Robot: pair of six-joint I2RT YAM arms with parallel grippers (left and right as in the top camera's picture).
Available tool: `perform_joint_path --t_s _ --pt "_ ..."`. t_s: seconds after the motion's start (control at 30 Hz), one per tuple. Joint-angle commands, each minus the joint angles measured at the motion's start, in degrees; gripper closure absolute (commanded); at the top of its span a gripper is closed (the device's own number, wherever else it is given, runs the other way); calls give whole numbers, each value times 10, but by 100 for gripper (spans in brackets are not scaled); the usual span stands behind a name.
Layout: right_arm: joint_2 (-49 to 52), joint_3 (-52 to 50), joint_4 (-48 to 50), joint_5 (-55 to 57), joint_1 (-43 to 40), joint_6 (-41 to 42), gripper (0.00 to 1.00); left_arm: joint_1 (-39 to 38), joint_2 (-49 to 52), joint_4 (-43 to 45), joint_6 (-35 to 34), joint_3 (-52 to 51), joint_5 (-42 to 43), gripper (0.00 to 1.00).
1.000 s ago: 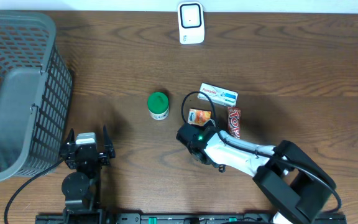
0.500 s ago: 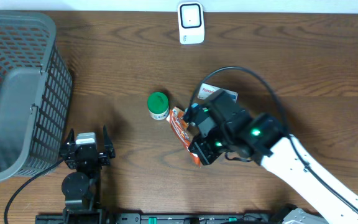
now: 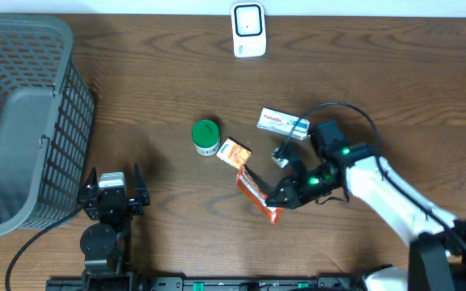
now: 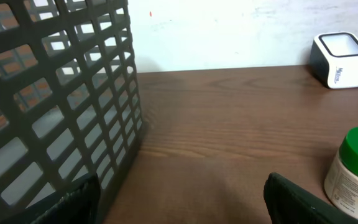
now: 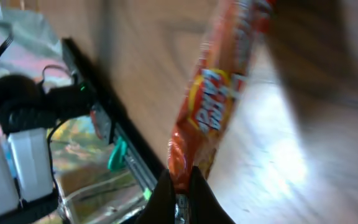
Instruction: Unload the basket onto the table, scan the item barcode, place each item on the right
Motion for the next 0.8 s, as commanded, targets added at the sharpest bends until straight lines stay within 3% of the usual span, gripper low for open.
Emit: perform_joint_path --t_s 0.0,0.13,0.17,0.2,0.37,0.53,0.57,0.63,0.77 --pt "22 -2 -10 66 -51 -35 99 -2 0 -26 -5 -8 -5 16" --pt "23 -2 -24 189 -88 7 96 -2 0 -26 -5 -8 -5 16" --pt "23 -2 -25 213 -97 17 73 -2 0 -26 -5 -8 -5 16" --pt "23 -2 -26 233 -106 20 1 -2 0 -26 -5 -8 -6 16" --pt "23 5 -28 242 -134 20 1 -2 0 -26 -5 -8 -5 16" --pt "22 57 -62 166 -142 19 5 -2 0 -26 -5 -8 -5 16" --pt "22 67 -56 139 -140 20 46 -2 0 -26 -5 -8 -5 15" --pt "22 73 -27 87 -138 29 99 -2 0 -26 -5 -8 -6 16" --pt "22 73 30 46 -128 102 99 -2 0 -26 -5 -8 -5 16"
